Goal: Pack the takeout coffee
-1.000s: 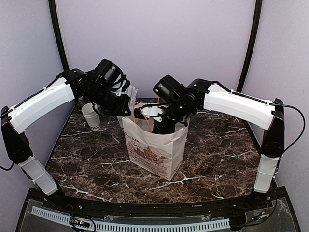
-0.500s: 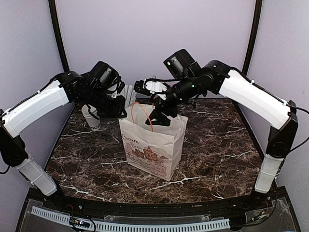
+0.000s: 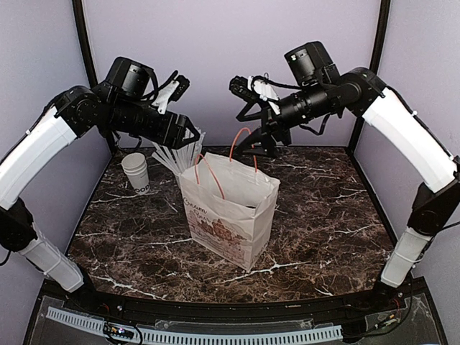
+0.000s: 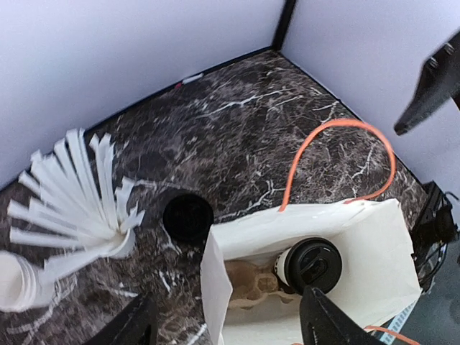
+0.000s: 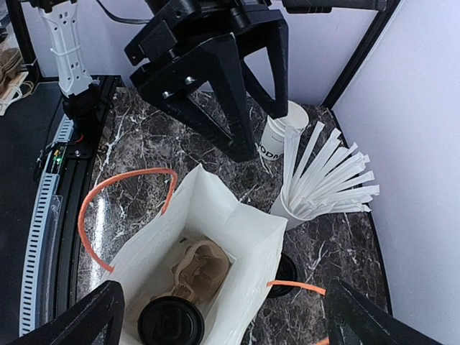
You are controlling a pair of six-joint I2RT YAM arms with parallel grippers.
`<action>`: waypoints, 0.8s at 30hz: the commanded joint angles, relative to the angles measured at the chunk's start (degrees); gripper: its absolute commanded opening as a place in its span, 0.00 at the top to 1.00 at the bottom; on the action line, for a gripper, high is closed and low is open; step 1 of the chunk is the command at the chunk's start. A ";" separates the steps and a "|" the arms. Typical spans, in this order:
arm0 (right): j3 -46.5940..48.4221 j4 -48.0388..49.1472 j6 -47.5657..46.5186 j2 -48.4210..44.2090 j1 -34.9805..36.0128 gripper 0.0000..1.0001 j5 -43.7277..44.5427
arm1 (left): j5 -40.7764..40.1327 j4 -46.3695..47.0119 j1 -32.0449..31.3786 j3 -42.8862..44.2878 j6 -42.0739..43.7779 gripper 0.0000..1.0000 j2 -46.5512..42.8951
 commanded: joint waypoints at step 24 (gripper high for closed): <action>-26.23 0.04 -3.38 -19.83 -22.93 0.01 -9.30 | 32.47 -3.15 5.09 18.75 45.17 0.53 25.58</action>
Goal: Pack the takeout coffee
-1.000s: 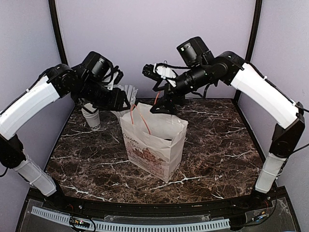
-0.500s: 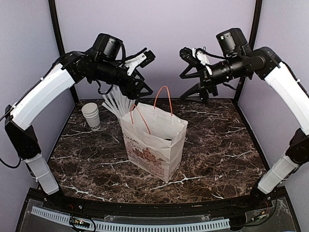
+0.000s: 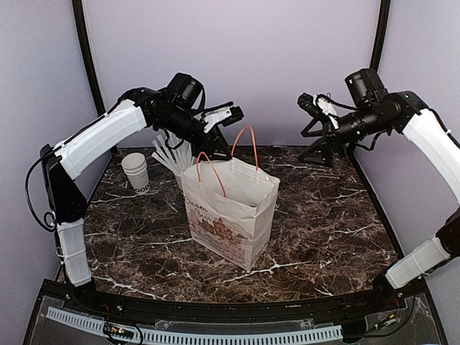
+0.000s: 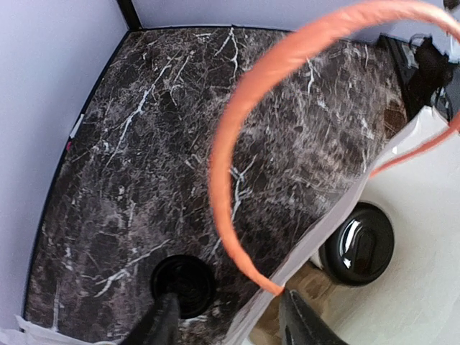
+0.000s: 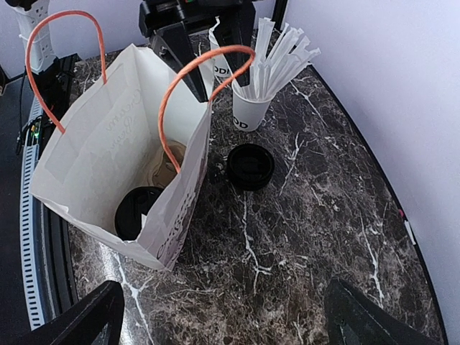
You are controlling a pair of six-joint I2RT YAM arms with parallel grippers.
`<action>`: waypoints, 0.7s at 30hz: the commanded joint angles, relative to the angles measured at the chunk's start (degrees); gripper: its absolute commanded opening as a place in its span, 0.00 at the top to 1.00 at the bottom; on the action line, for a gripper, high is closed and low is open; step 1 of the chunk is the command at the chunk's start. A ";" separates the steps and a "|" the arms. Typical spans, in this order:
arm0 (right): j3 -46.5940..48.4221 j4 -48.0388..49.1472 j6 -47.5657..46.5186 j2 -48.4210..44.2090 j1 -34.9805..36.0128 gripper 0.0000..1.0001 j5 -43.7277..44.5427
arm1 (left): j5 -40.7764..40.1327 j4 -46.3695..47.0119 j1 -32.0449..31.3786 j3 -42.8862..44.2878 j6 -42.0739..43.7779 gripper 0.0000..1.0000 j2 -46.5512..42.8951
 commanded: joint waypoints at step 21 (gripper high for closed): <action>1.47 1.95 0.25 3.24 -1.49 0.01 -0.93 | 8.09 -2.93 -1.21 -5.29 -0.42 0.98 -8.12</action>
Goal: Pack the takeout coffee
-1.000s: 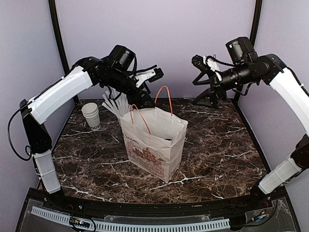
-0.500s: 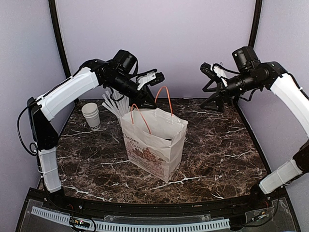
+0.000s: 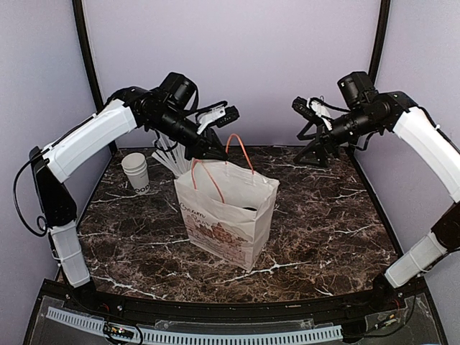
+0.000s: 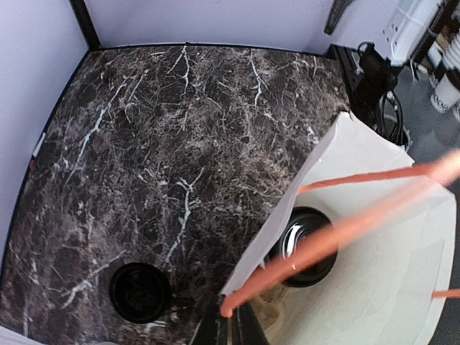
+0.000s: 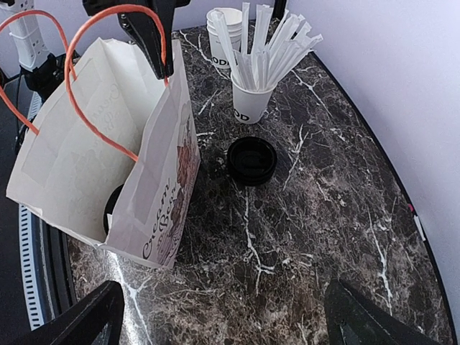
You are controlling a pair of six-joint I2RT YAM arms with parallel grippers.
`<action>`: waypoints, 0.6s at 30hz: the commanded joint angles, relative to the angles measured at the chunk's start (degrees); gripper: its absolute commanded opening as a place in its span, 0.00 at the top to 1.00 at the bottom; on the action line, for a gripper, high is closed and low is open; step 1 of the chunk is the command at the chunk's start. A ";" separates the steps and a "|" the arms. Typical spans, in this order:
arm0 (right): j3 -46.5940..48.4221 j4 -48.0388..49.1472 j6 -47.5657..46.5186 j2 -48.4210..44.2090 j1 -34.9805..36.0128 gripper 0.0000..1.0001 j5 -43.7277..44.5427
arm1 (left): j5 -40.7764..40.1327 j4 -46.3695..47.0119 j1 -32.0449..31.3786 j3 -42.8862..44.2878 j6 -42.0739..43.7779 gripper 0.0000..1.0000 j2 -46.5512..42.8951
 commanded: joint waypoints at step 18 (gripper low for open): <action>2.88 2.19 0.75 3.34 -1.28 0.01 4.37 | -17.83 23.13 -7.77 -24.23 -15.35 1.00 -25.04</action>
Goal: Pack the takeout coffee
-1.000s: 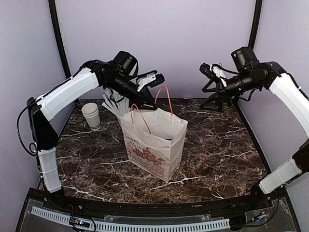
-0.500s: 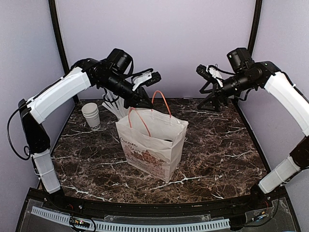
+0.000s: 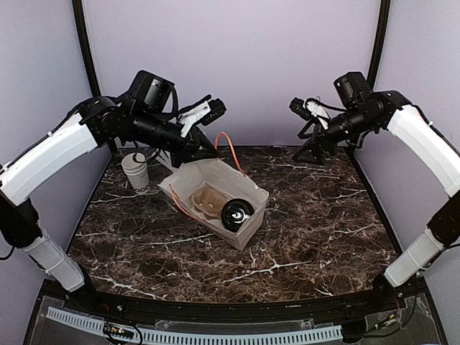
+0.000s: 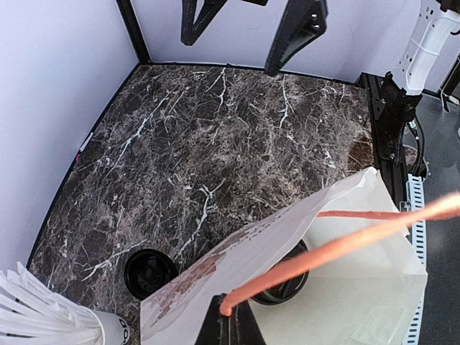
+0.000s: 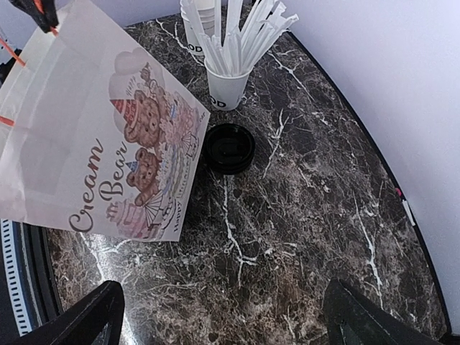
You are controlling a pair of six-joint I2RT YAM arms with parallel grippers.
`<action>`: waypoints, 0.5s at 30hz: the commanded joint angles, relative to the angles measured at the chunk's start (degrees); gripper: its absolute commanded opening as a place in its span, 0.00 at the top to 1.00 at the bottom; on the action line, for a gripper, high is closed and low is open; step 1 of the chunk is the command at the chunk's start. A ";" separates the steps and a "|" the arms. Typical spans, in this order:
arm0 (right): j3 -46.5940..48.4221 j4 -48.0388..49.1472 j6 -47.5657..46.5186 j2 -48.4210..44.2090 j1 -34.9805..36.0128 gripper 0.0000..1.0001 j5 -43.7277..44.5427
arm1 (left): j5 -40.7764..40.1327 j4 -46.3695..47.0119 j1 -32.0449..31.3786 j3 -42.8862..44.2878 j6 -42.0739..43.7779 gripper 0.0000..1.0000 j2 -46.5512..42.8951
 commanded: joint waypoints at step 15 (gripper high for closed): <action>-0.15 1.72 0.53 3.04 -0.91 0.01 2.89 | -15.84 31.76 -10.06 -37.88 -16.00 1.00 -28.03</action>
